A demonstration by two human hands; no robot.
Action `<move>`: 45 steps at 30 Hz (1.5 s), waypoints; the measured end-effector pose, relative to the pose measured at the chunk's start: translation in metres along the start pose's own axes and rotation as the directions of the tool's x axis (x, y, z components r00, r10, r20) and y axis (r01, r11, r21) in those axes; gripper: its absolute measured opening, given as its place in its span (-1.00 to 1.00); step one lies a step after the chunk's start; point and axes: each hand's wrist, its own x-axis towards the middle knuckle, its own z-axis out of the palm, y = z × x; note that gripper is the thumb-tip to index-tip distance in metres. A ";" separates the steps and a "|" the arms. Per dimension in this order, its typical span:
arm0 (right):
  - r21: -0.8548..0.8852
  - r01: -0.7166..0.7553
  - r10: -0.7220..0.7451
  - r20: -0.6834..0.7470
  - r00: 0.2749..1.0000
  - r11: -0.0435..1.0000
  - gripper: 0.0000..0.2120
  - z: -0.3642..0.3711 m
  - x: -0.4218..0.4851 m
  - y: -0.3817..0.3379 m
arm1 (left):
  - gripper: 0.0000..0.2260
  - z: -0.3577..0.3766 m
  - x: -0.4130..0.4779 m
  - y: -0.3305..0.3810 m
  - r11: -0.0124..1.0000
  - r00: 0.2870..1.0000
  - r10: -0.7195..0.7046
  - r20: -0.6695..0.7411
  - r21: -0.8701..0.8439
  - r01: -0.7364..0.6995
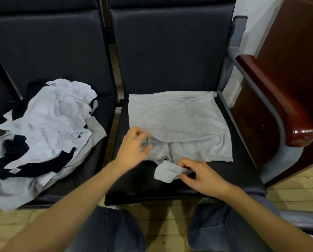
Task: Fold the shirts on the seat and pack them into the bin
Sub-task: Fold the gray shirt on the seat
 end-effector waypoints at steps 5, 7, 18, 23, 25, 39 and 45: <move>-0.057 -0.057 0.058 0.015 0.998 0.997 -0.90 0.016 -0.025 0.009 | -0.50 0.026 -0.046 0.014 0.919 0.870 -0.395 0.296 0.118 0.377; -0.114 -0.064 0.071 0.057 0.996 0.991 -0.94 0.022 -0.033 0.014 | -0.49 0.032 -0.053 0.016 0.916 0.867 -0.400 0.296 0.124 0.381; -0.171 -0.044 0.053 0.050 0.997 0.984 -0.94 0.003 -0.061 0.004 | -0.84 -0.008 -0.087 0.044 0.797 0.886 -0.394 0.246 -0.388 0.463; -0.356 -0.093 0.171 0.195 0.966 0.930 -0.86 -0.008 -0.078 0.006 | -0.81 -0.009 -0.116 0.034 0.715 0.708 -0.555 0.437 -0.184 0.675; -0.411 -0.108 0.217 0.229 0.949 0.905 -0.85 -0.007 -0.080 0.008 | -0.85 -0.005 -0.126 0.036 0.674 0.648 -0.592 0.480 -0.146 0.724; -0.039 -0.332 0.302 -0.329 0.895 0.942 -0.84 -0.030 -0.043 -0.002 | -0.83 -0.016 -0.084 0.061 0.486 0.772 -0.567 0.288 -0.640 0.595; 0.017 -0.407 0.351 -0.538 0.766 0.913 -0.83 -0.072 0.023 0.010 | -0.55 -0.017 -0.003 0.069 0.268 0.777 -0.537 0.327 -0.808 0.525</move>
